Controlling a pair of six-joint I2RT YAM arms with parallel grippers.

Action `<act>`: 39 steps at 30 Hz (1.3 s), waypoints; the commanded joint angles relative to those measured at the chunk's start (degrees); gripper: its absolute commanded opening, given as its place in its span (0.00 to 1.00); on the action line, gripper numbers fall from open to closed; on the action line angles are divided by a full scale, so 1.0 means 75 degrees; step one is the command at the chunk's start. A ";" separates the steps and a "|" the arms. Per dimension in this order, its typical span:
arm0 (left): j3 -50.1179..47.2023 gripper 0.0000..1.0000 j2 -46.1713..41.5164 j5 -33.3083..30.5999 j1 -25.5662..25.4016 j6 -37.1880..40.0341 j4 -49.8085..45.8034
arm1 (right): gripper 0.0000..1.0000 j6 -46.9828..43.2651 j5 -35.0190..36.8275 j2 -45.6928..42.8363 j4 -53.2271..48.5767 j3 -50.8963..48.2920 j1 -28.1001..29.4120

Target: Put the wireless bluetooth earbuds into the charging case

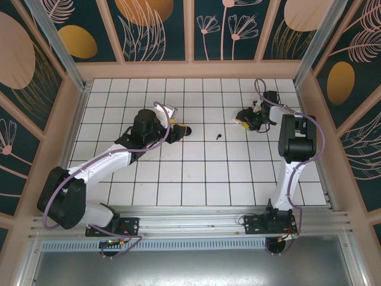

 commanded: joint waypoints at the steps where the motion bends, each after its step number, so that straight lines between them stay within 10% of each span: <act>1: 0.0192 0.62 -0.0228 -0.0340 0.0041 0.0043 -0.0215 | 0.48 -0.0218 0.0990 -0.0784 -0.0847 0.0075 0.0073; 11: -0.0760 0.70 -0.0843 -0.1589 0.0056 -0.0575 0.0032 | 0.48 0.0006 0.2794 -0.1649 -0.1470 0.0327 0.2107; 21: -0.1537 0.75 -0.1419 -0.2074 0.0074 -0.1240 -0.0047 | 0.54 -0.0036 0.2767 0.0342 -0.2056 0.2716 0.4173; 39: -0.2219 0.78 -0.1195 -0.2059 0.0073 -0.1496 0.0420 | 0.65 -0.0189 0.3381 0.2110 -0.2851 0.4542 0.4905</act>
